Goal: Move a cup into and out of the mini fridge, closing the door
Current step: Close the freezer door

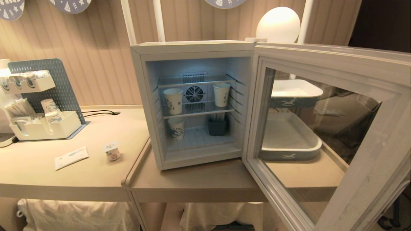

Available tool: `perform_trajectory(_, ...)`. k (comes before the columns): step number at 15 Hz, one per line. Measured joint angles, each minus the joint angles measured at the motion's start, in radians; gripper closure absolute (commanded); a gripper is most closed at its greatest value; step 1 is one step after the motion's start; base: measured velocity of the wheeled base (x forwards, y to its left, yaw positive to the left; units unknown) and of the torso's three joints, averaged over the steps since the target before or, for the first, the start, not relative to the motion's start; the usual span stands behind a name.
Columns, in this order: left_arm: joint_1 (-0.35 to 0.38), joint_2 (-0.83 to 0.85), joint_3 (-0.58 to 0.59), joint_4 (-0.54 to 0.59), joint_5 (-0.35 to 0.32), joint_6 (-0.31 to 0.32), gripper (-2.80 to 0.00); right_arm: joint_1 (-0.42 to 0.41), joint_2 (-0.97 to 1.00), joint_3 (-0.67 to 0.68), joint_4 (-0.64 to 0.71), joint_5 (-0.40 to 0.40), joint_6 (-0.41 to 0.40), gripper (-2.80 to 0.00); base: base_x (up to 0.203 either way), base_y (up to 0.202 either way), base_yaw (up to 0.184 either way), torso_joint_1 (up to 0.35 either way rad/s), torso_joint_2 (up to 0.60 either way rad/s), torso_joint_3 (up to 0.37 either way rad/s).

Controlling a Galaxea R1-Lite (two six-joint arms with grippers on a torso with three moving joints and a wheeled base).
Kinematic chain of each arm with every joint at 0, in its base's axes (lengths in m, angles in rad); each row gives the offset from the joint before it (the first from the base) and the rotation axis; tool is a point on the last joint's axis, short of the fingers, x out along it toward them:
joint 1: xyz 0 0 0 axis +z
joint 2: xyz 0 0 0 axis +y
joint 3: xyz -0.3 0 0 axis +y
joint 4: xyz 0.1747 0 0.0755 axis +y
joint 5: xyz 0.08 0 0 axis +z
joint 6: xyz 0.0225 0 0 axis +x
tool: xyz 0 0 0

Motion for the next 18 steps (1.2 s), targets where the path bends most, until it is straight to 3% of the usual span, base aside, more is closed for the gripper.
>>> perform_trajectory(4, 0.000, 0.000, 0.000, 0.000, 0.000, 0.000, 0.00, 0.151, 0.032, -0.023, -0.001, -0.160, 0.000, 0.00, 0.000, 0.000, 0.000, 0.000, 0.00, 0.000)
perform_trajectory(8, 0.000, 0.000, 0.000, 0.000, 0.000, 0.000, 0.00, 0.409, 0.080, -0.124, 0.002, -0.476, -0.005, 0.00, 0.000, 0.000, 0.000, 0.000, 0.00, 0.000)
perform_trajectory(12, 0.000, 0.000, 0.000, 0.000, -0.001, 0.000, 0.00, 0.609, 0.216, -0.391, 0.000, -0.839, -0.011, 0.00, 0.000, 0.000, 0.000, 0.000, 0.00, 0.000)
perform_trajectory(18, 0.000, 0.000, 0.000, -0.001, 0.000, -0.003, 0.00, 0.772, 0.471, -0.781, 0.013, -1.172, -0.020, 0.00, 0.000, 0.000, 0.000, 0.000, 0.00, 0.000)
